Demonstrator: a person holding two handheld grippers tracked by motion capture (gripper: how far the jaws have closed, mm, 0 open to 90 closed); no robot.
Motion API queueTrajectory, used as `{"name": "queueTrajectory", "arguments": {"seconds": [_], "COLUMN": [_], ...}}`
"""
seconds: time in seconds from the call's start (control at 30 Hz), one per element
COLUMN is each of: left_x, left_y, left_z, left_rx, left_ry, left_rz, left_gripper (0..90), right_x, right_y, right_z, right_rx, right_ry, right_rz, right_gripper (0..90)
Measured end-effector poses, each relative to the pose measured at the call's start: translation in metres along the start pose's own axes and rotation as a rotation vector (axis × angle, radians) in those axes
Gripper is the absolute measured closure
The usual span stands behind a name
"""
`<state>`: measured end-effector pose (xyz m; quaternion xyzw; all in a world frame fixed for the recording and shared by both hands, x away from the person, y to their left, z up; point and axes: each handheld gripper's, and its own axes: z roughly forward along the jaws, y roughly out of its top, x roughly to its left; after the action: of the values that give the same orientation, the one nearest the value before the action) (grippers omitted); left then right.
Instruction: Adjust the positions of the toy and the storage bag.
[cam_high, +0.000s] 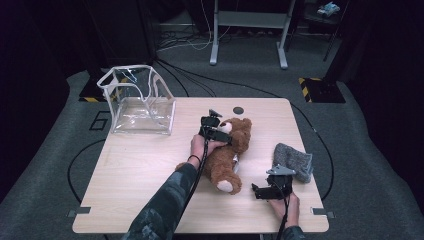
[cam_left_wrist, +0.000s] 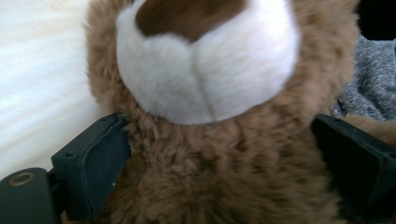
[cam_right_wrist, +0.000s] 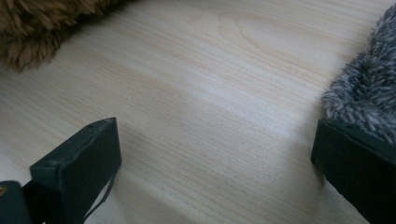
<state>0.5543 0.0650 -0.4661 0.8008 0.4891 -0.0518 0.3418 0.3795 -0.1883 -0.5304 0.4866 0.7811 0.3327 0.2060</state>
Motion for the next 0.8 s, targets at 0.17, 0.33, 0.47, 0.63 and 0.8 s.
{"name": "queueTrajectory", "arguments": {"seconds": [0.17,0.33,0.47,0.63,0.8], "left_x": [-0.003,-0.009,-0.015,-0.014,-0.018], "left_y": [-0.007,-0.009,-0.011,-0.015,-0.020], "left_z": [0.013,0.015,0.015,0.011,0.004], "left_rx": [0.012,0.021,0.014,-0.014,-0.073], "left_ry": [-0.025,-0.020,0.005,0.008,0.018], "left_rz": [-0.003,0.052,0.097,0.128,0.137], "left_gripper": [15.4,30.9,43.7,53.3,54.8], "right_x": [0.000,0.000,-0.001,0.000,0.000], "right_y": [0.000,0.000,0.000,0.000,0.000], "right_z": [0.000,0.000,0.000,0.000,0.000], "right_rx": [-0.002,-0.001,0.004,-0.003,-0.004], "right_ry": [0.004,0.001,0.005,-0.002,-0.001], "right_rz": [-0.009,-0.006,-0.012,0.000,-0.002], "right_gripper": [0.9,0.9,1.1,1.7,2.0]}}
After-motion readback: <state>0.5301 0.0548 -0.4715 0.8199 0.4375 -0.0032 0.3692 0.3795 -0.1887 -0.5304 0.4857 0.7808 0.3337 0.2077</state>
